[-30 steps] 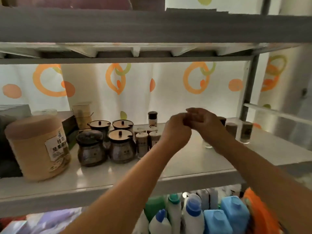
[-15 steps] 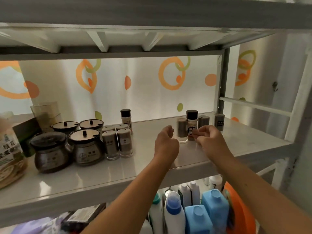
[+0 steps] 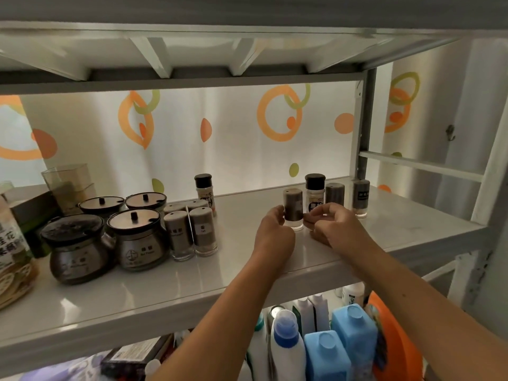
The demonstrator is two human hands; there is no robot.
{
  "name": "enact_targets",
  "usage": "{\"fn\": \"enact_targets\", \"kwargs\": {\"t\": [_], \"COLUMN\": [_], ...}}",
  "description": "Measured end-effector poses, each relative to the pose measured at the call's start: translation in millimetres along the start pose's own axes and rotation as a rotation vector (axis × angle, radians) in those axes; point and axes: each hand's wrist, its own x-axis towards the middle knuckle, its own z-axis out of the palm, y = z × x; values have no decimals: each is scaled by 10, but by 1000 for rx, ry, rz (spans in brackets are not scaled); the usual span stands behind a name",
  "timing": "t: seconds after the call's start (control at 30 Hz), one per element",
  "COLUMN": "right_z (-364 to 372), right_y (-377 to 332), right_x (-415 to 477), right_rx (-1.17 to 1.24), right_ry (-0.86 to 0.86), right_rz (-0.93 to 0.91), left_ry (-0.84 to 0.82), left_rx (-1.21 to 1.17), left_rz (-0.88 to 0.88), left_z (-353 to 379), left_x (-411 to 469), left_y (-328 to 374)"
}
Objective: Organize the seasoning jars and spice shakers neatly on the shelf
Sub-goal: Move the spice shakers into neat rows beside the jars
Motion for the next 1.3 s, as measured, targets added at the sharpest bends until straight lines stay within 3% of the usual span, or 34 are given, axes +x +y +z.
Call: {"fn": "enact_targets", "kwargs": {"t": [0.33,0.73,1.3], "right_z": [154,403,995], "right_y": [-58,-183,-282], "right_x": [36,154,-97], "right_rx": [-15,-305,-305], "right_ry": [-35,-116,-203], "right_rz": [-54,-180,-289], "left_ry": [51,52,93], "left_rx": [-17,-38,-33], "left_rz": [23,58,26], "left_z": [-34,-241,-917], "left_x": [-53,-289,-705], "left_y": [17,26,-169]}}
